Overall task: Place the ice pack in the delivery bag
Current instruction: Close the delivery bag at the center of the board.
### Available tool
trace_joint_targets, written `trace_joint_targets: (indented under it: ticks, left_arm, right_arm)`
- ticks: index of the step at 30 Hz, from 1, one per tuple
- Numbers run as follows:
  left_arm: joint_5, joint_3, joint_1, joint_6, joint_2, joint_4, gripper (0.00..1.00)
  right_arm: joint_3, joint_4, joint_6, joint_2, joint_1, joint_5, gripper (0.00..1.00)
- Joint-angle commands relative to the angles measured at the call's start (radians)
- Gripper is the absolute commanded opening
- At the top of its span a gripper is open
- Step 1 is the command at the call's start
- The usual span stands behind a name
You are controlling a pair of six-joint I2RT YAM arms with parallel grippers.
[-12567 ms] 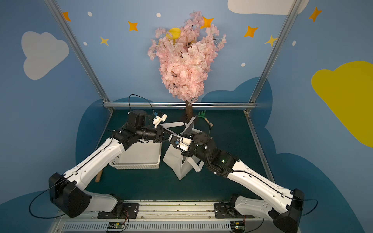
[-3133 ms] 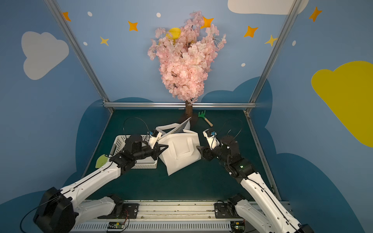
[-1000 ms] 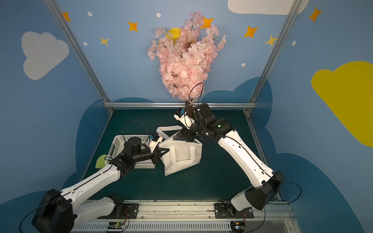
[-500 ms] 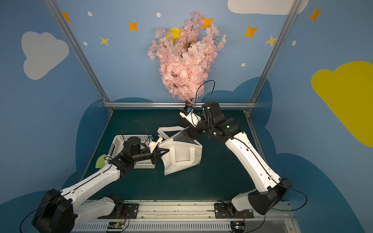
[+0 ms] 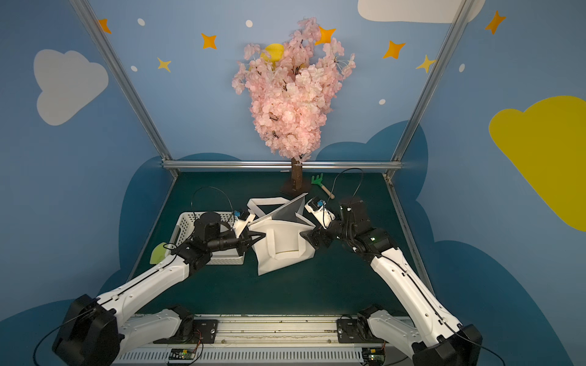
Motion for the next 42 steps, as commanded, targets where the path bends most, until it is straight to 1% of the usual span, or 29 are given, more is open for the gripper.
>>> trace_joint_targets:
  ticks: [1,2,4,8,10,12,15,21,27,32,33,34,36,38,42]
  left_arm:
    - [0.082,0.034,0.010,0.006,-0.010,0.018,0.03]
    - [0.104,0.038,0.014,0.009,-0.008,0.009,0.03]
    - [0.140,0.044,0.016,0.009,-0.002,-0.010,0.03]
    - [0.179,0.061,0.017,0.021,0.003,-0.058,0.03]
    - [0.184,0.059,0.016,0.030,0.006,-0.069,0.03]
    - [0.197,0.073,0.018,0.044,0.015,-0.090,0.03]
    - [0.221,0.105,0.025,0.081,0.043,-0.147,0.03]
    - [0.267,0.135,0.056,0.141,0.086,-0.178,0.03]
    - [0.321,0.155,0.099,0.208,0.110,-0.229,0.03]
    - [0.345,0.165,0.126,0.255,0.121,-0.243,0.03]
    - [0.353,0.168,0.132,0.261,0.125,-0.246,0.03]
    - [0.354,0.177,0.134,0.269,0.128,-0.259,0.03]
    - [0.358,0.200,0.139,0.304,0.135,-0.301,0.03]
    - [0.365,0.218,0.147,0.335,0.141,-0.340,0.03]
    - [0.403,0.220,0.150,0.339,0.150,-0.340,0.03]
  right_arm:
    - [-0.083,0.194,-0.003,0.011,-0.051,-0.075,0.93]
    - [-0.101,0.230,-0.032,0.026,-0.071,-0.116,0.93]
    - [-0.131,0.306,-0.053,0.052,-0.094,-0.155,0.94]
    - [-0.156,0.457,-0.031,0.129,-0.159,-0.280,0.94]
    - [-0.134,0.459,-0.036,0.176,-0.174,-0.331,0.94]
    - [-0.099,0.441,-0.084,0.225,-0.175,-0.387,0.93]
    - [-0.075,0.498,-0.072,0.284,-0.183,-0.455,0.93]
    - [-0.027,0.557,-0.073,0.395,-0.196,-0.607,0.93]
    - [0.011,0.566,-0.101,0.470,-0.237,-0.776,0.93]
    - [0.060,0.668,-0.026,0.548,-0.236,-0.873,0.93]
    - [0.077,0.660,-0.029,0.567,-0.234,-0.896,0.98]
    - [0.092,0.656,-0.028,0.584,-0.234,-0.914,0.99]
    - [0.098,0.635,-0.044,0.584,-0.237,-0.928,0.99]
    - [0.087,0.625,-0.066,0.570,-0.241,-0.913,0.99]
    - [0.112,0.559,-0.091,0.561,-0.266,-0.908,0.99]
